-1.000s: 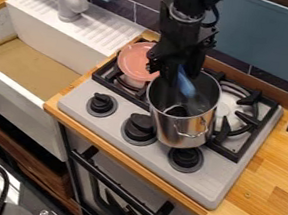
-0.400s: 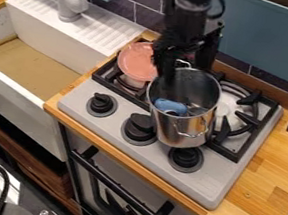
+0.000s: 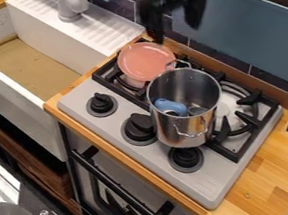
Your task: Put the blue spoon in the silver pot
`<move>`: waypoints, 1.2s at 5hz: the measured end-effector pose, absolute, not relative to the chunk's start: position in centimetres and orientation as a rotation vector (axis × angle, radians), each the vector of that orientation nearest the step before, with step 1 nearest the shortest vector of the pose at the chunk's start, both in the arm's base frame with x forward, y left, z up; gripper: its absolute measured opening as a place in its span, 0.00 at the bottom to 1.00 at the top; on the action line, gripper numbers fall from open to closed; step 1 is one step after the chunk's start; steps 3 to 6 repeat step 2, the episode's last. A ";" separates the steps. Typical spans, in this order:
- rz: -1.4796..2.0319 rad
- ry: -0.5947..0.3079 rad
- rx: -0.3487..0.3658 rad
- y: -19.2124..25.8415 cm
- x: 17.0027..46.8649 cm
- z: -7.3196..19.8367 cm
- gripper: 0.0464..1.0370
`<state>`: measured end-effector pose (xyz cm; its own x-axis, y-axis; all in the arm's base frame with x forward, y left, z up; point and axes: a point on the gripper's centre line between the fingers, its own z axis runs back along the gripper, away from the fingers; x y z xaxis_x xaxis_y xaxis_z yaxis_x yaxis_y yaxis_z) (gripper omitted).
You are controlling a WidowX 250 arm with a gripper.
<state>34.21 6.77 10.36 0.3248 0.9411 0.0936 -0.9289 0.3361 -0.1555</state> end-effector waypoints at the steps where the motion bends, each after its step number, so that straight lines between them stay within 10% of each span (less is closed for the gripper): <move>1: 1.169 -0.136 -0.049 8.4 35.3 9.6 0.96; 6: 1.084 -0.114 -0.035 8.5 35.6 8.8 0.96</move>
